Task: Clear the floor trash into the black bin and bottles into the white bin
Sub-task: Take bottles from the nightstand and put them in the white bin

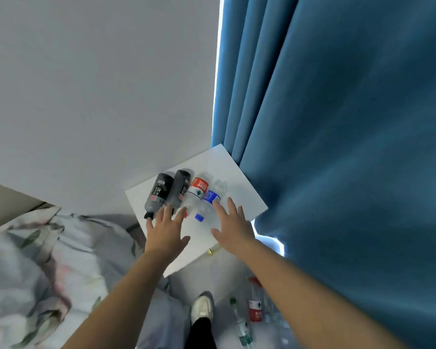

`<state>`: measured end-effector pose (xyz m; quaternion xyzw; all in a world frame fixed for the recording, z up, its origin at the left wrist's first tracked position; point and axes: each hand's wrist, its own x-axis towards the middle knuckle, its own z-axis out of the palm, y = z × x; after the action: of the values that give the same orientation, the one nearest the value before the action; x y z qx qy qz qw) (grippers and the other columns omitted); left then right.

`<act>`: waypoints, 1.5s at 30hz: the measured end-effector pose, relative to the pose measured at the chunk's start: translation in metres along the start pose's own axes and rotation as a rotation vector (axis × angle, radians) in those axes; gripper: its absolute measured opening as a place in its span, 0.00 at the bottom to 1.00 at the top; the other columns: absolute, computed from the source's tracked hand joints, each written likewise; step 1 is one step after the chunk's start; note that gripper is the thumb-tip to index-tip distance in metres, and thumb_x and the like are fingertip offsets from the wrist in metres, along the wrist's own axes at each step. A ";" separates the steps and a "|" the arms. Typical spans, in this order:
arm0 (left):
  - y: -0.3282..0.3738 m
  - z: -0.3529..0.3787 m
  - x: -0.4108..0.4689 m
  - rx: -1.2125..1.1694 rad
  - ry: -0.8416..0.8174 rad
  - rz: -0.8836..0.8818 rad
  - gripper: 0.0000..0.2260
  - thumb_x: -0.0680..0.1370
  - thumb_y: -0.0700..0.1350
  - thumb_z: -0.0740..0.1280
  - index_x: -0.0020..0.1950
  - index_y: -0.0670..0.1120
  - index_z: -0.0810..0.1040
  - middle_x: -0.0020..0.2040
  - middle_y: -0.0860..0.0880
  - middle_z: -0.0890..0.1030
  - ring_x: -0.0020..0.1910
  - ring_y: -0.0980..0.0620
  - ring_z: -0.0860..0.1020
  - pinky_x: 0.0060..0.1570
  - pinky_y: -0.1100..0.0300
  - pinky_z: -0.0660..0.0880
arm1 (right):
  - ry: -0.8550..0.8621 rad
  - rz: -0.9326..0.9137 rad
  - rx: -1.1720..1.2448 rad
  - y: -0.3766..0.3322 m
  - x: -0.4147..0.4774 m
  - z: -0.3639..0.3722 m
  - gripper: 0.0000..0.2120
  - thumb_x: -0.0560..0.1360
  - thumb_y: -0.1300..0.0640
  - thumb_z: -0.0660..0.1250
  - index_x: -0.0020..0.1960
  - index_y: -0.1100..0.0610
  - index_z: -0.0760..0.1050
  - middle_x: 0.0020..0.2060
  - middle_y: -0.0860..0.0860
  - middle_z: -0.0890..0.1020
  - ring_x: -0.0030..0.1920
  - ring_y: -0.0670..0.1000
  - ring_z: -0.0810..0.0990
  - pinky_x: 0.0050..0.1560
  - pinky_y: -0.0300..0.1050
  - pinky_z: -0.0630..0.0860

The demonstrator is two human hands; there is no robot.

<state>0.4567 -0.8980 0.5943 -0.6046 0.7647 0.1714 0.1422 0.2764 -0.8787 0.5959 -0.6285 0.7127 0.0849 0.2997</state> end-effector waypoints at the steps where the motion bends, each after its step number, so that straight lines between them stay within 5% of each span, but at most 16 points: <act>1: -0.005 0.007 0.021 0.000 -0.017 0.007 0.35 0.76 0.58 0.65 0.77 0.55 0.49 0.78 0.45 0.51 0.77 0.43 0.51 0.72 0.41 0.55 | -0.014 0.023 0.011 -0.002 0.021 0.008 0.34 0.79 0.45 0.61 0.78 0.44 0.45 0.78 0.53 0.45 0.76 0.64 0.52 0.68 0.61 0.67; 8: -0.008 0.056 0.131 -0.016 0.000 0.105 0.34 0.75 0.52 0.68 0.76 0.55 0.54 0.75 0.44 0.59 0.70 0.43 0.66 0.66 0.49 0.66 | -0.066 0.150 0.163 0.000 0.129 0.058 0.32 0.77 0.46 0.65 0.76 0.44 0.52 0.72 0.56 0.59 0.63 0.58 0.73 0.62 0.51 0.74; 18: -0.005 0.093 0.182 0.003 -0.061 0.173 0.30 0.77 0.51 0.65 0.76 0.59 0.55 0.69 0.44 0.65 0.63 0.45 0.70 0.59 0.52 0.70 | -0.034 0.283 0.217 0.024 0.182 0.090 0.31 0.77 0.44 0.64 0.75 0.45 0.54 0.68 0.57 0.64 0.64 0.57 0.71 0.61 0.51 0.76; 26: 0.010 0.119 0.190 -0.089 -0.144 0.185 0.35 0.76 0.42 0.68 0.74 0.62 0.53 0.71 0.41 0.57 0.57 0.43 0.74 0.53 0.52 0.76 | 0.074 0.300 0.251 0.037 0.185 0.114 0.30 0.75 0.52 0.70 0.71 0.43 0.59 0.70 0.56 0.59 0.65 0.57 0.70 0.60 0.46 0.75; 32: 0.022 0.099 0.170 -0.175 -0.086 0.158 0.31 0.73 0.40 0.68 0.70 0.61 0.60 0.62 0.43 0.64 0.51 0.44 0.74 0.46 0.54 0.76 | 0.083 0.339 0.360 0.060 0.147 0.094 0.31 0.74 0.53 0.69 0.73 0.42 0.59 0.70 0.56 0.57 0.66 0.60 0.68 0.59 0.49 0.76; 42: 0.072 -0.020 0.034 -0.334 0.051 0.250 0.26 0.74 0.48 0.68 0.69 0.57 0.62 0.60 0.43 0.68 0.47 0.43 0.76 0.46 0.54 0.75 | 0.369 0.271 0.579 0.098 -0.026 -0.010 0.32 0.73 0.57 0.67 0.73 0.38 0.63 0.73 0.52 0.57 0.67 0.57 0.69 0.64 0.49 0.73; 45: 0.093 -0.045 -0.014 -0.399 0.087 0.290 0.27 0.74 0.47 0.69 0.70 0.56 0.62 0.62 0.43 0.68 0.49 0.42 0.77 0.49 0.53 0.76 | 0.421 0.228 0.648 0.106 -0.087 -0.028 0.34 0.72 0.56 0.66 0.71 0.33 0.59 0.72 0.48 0.57 0.66 0.57 0.69 0.57 0.56 0.78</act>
<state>0.3692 -0.8862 0.6493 -0.5114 0.7999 0.3115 -0.0392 0.1694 -0.7988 0.6378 -0.4219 0.8136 -0.2421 0.3185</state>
